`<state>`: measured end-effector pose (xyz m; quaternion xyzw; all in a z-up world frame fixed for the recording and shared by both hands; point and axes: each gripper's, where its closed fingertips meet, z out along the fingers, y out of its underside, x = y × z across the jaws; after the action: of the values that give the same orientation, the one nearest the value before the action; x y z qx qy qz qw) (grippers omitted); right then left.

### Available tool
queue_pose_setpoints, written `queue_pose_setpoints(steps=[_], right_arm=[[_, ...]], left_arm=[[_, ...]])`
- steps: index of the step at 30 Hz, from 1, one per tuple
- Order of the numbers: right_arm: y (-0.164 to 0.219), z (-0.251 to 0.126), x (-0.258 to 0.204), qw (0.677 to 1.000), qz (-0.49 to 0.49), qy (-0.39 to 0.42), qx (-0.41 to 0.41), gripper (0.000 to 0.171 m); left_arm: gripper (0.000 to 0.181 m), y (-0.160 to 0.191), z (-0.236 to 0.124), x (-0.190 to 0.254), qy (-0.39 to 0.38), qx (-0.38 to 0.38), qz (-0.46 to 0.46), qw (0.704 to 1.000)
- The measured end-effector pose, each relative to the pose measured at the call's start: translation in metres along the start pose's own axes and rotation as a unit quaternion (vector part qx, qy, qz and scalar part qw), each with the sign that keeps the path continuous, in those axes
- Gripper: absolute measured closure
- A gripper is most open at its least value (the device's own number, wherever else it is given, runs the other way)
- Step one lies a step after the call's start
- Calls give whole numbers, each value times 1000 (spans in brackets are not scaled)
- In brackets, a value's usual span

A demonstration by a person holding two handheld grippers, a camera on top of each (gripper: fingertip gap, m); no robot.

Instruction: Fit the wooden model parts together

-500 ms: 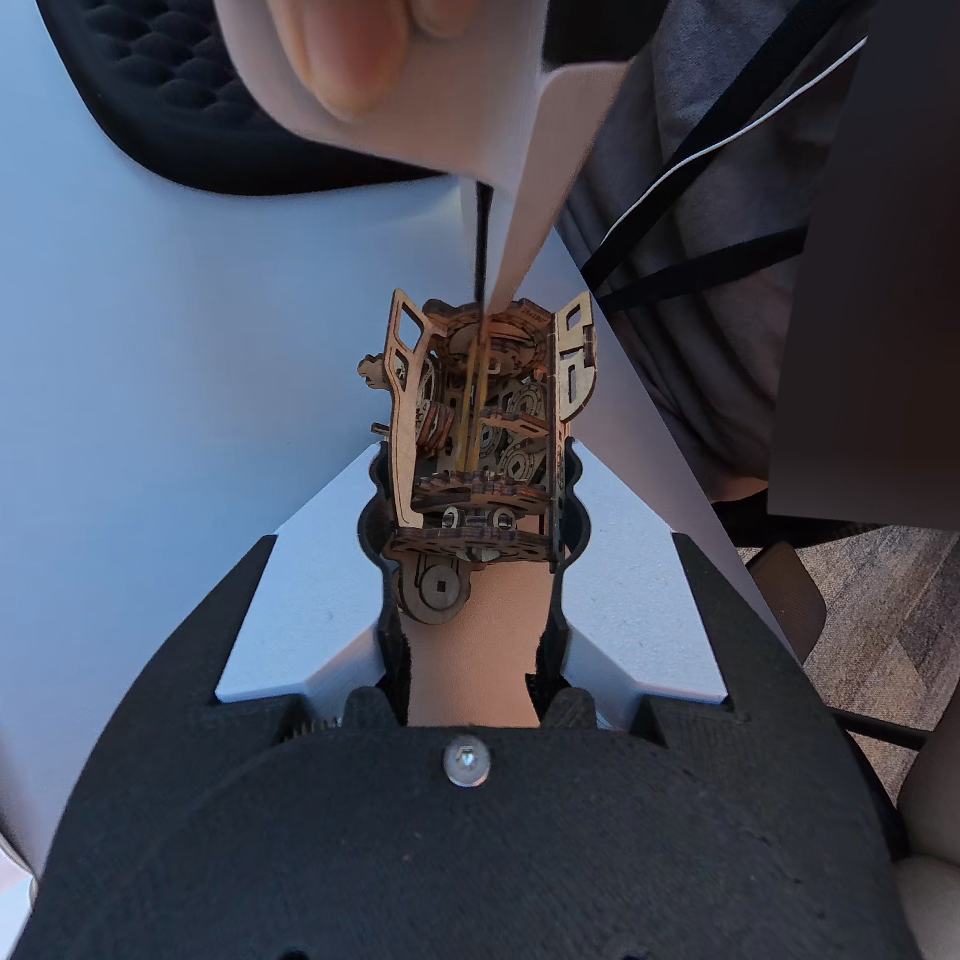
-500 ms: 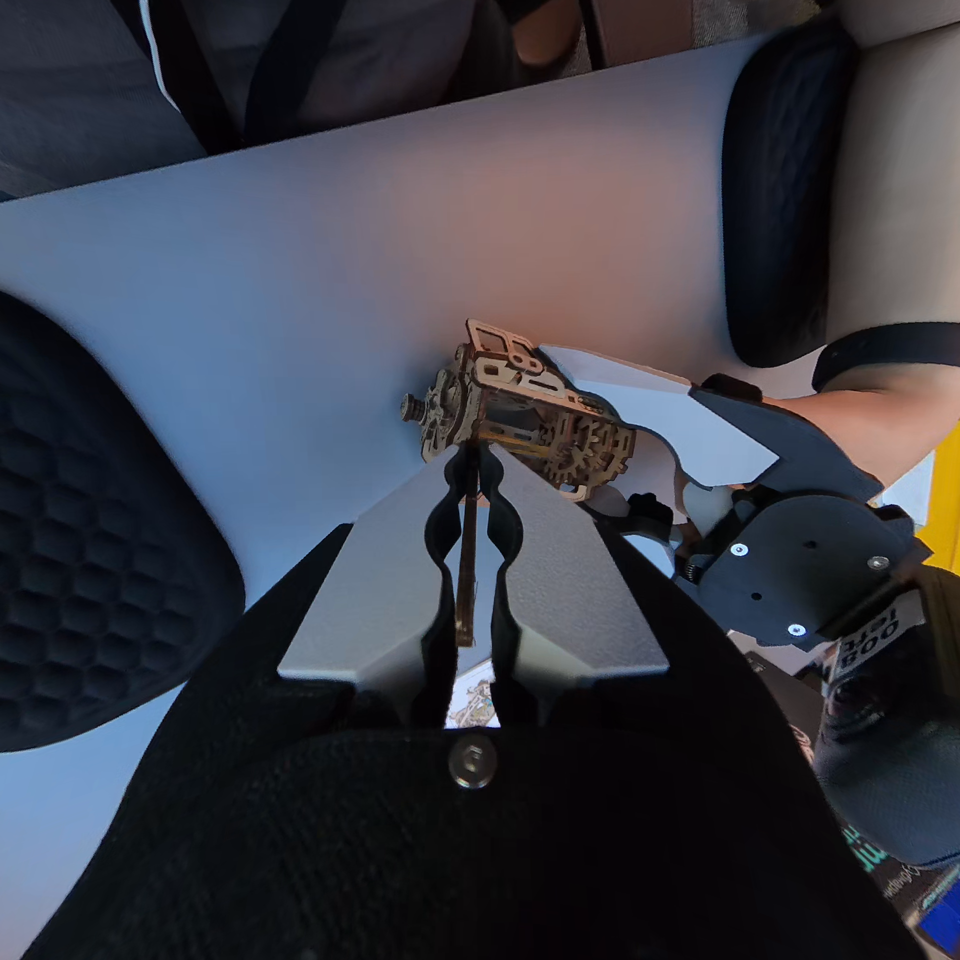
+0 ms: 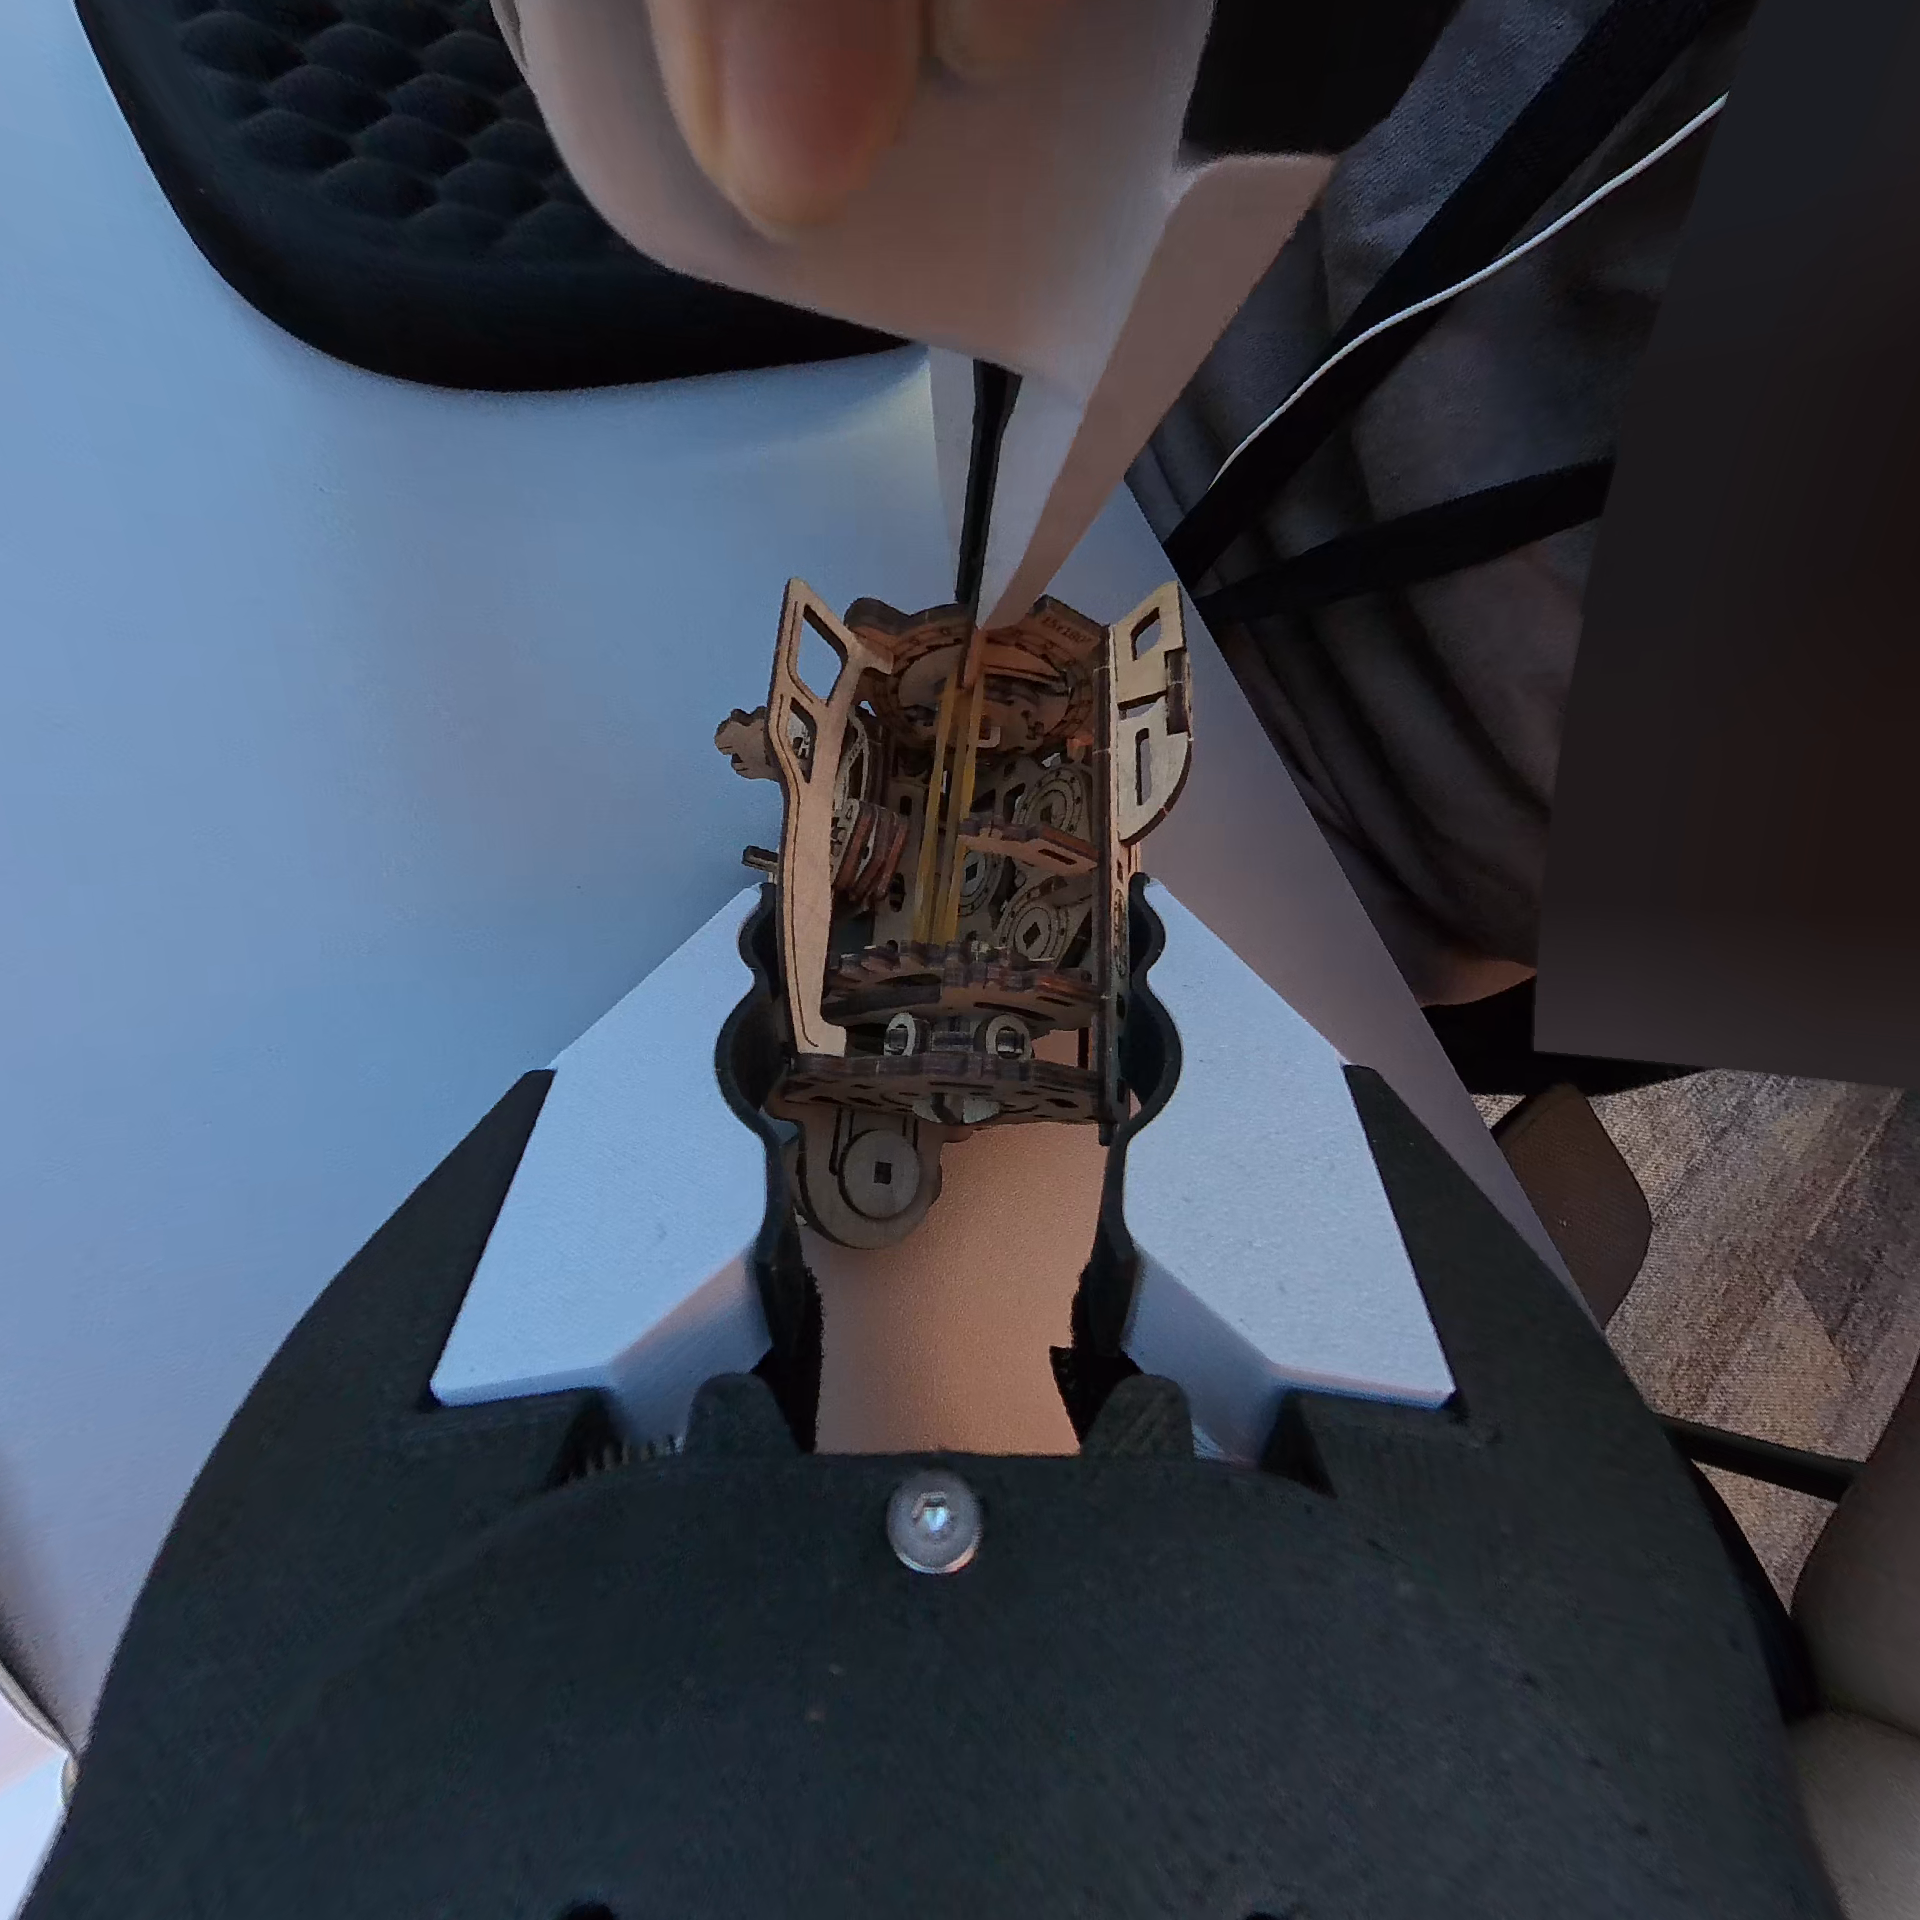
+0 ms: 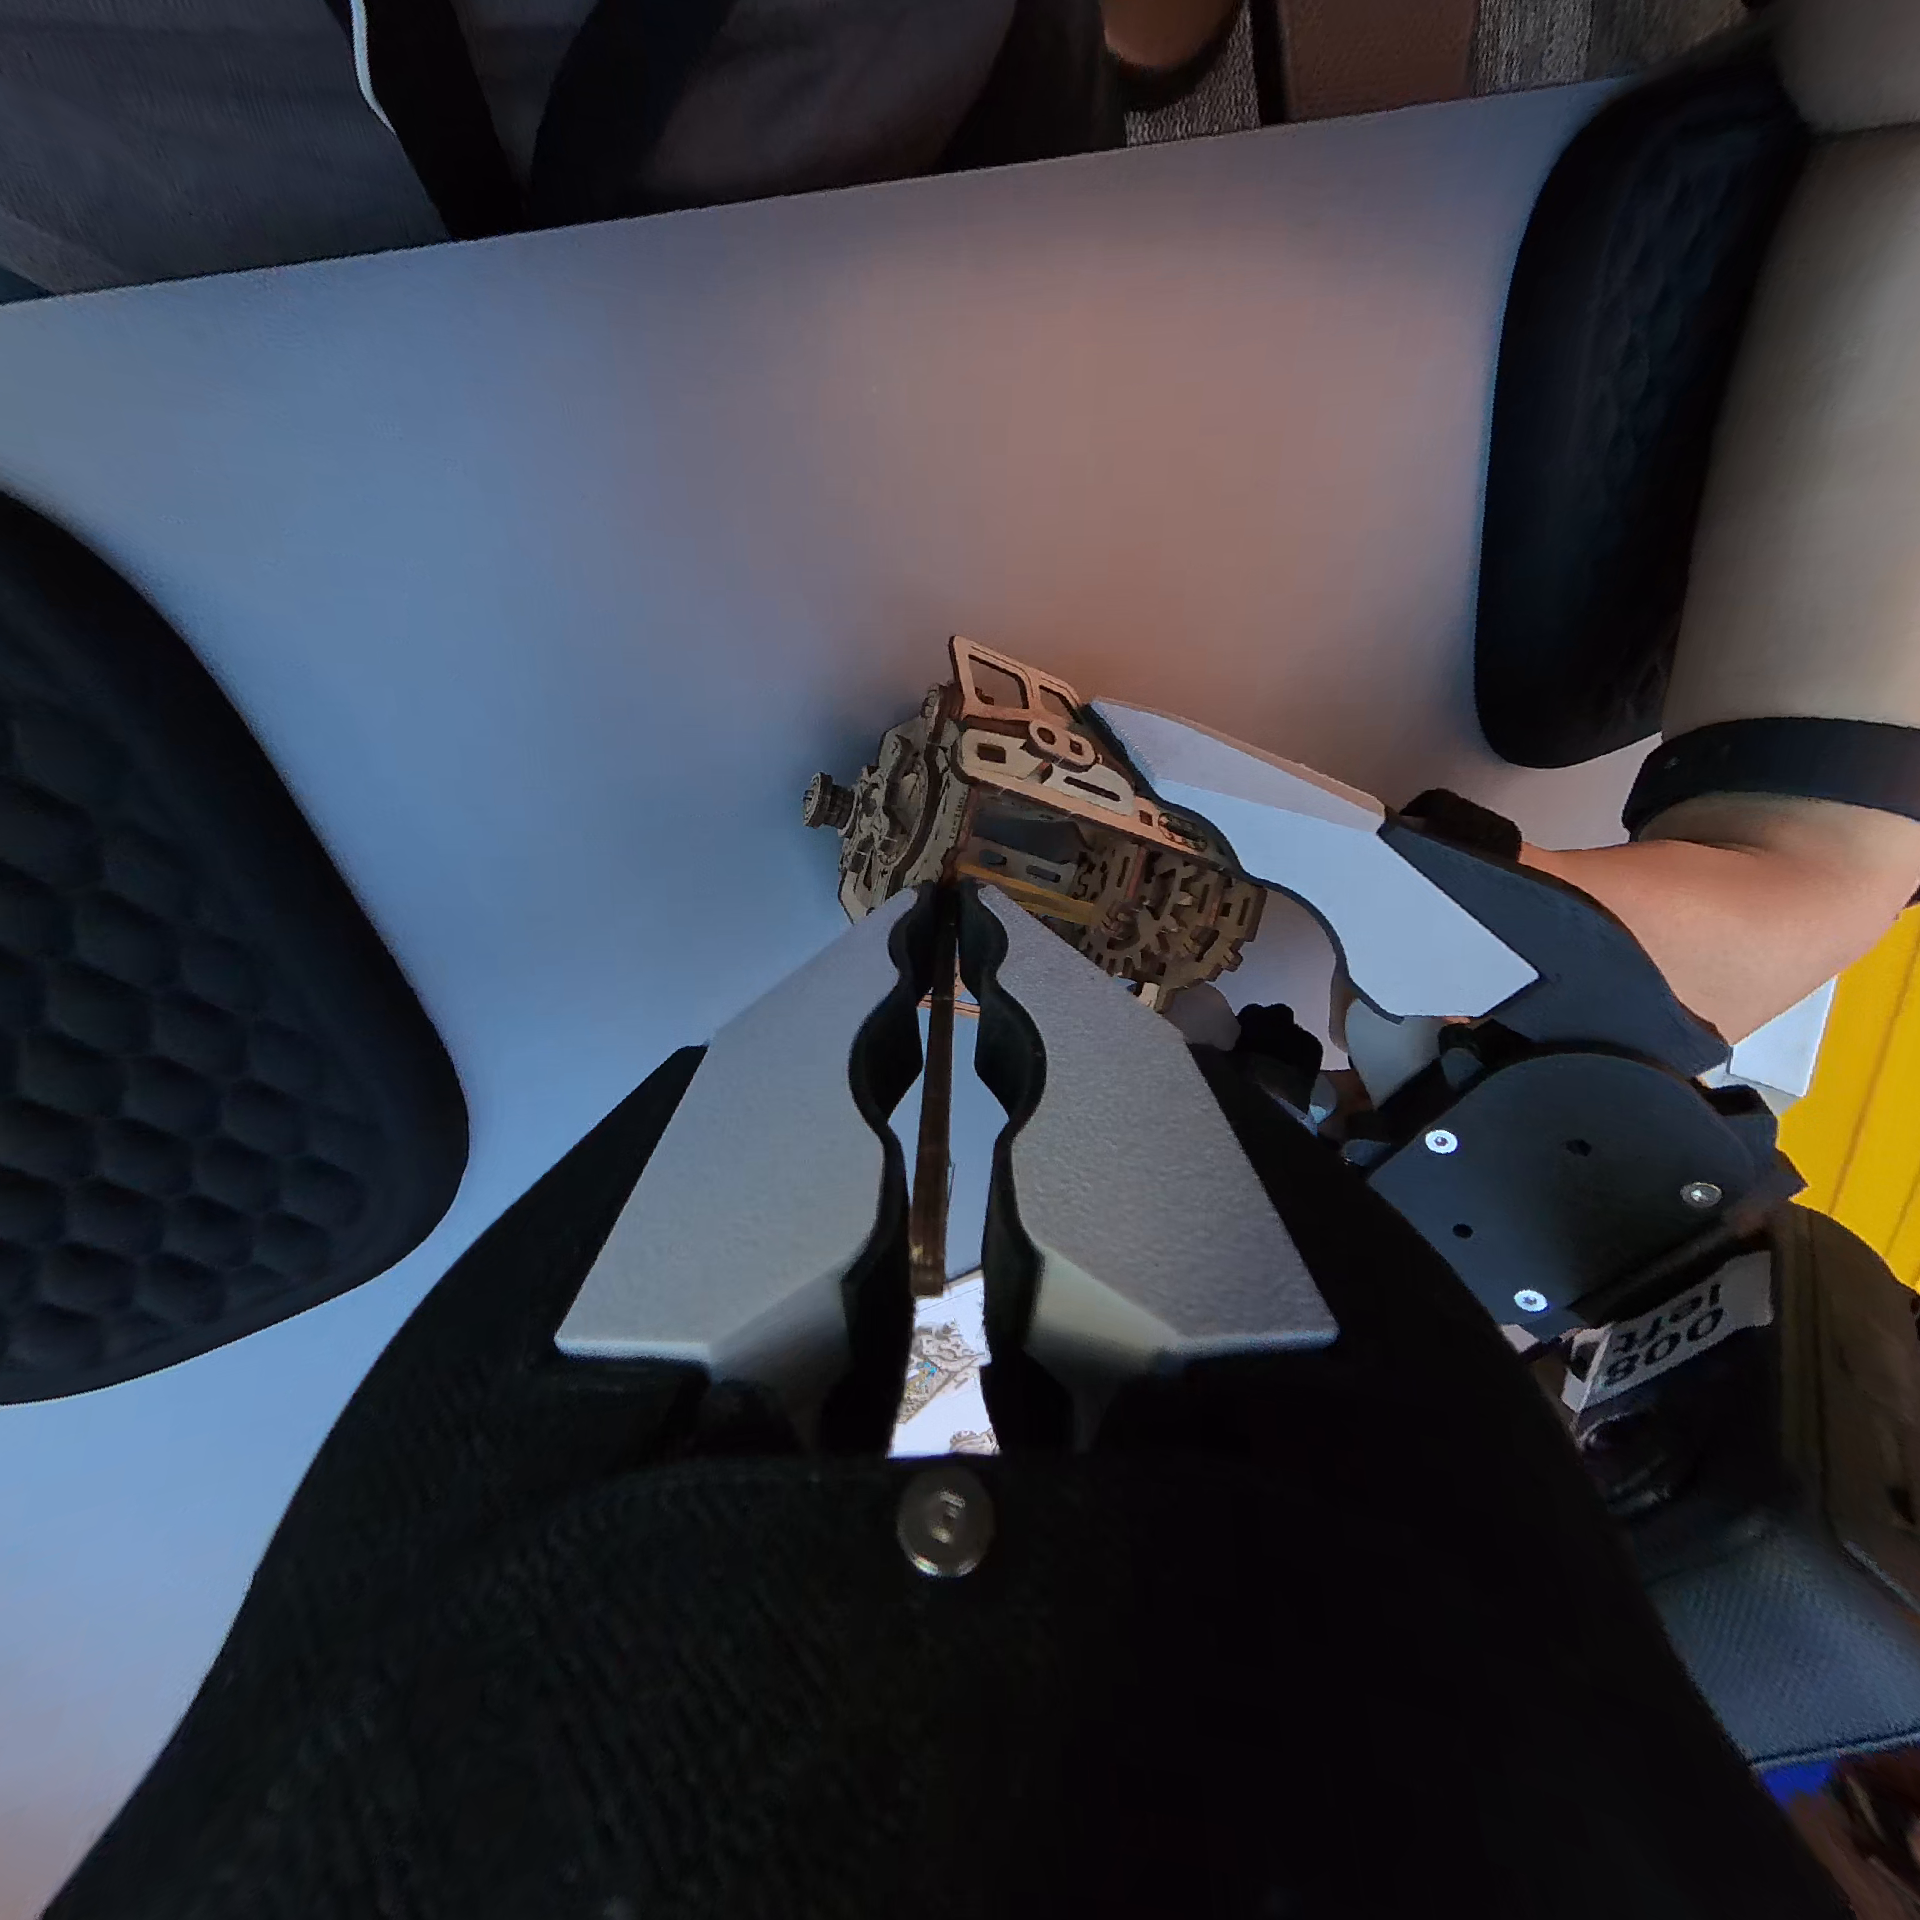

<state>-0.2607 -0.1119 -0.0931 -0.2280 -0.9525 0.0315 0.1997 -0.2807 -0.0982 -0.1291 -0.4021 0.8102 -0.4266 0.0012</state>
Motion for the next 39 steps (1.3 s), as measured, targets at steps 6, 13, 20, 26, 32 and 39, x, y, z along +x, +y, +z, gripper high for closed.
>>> queue_pose_setpoints(steps=[6, 13, 20, 26, 32, 39], right_arm=[[0, 1, 0, 1000, -7, -6, -9, 170], [1, 1, 0, 1000, 12, -11, 9, 170], [6, 6, -4, 999, 39, 6, 27, 170], [0, 0, 1, 995, 70, 23, 71, 170], [8, 5, 3, 983, 141, -12, 114, 170], [6, 7, 11, 969, 179, -21, 172, 170]], left_arm=[[117, 0, 0, 0, 1, -1, 1, 1000], [117, 0, 0, 0, -2, -2, 2, 1000], [117, 0, 1, 1, -2, -2, 9, 1000], [117, 0, 1, 1, 1, -1, 3, 1000], [118, -1, 1, 0, -1, -3, 5, 1000], [117, -1, 1, 1, -4, -1, 9, 1000]])
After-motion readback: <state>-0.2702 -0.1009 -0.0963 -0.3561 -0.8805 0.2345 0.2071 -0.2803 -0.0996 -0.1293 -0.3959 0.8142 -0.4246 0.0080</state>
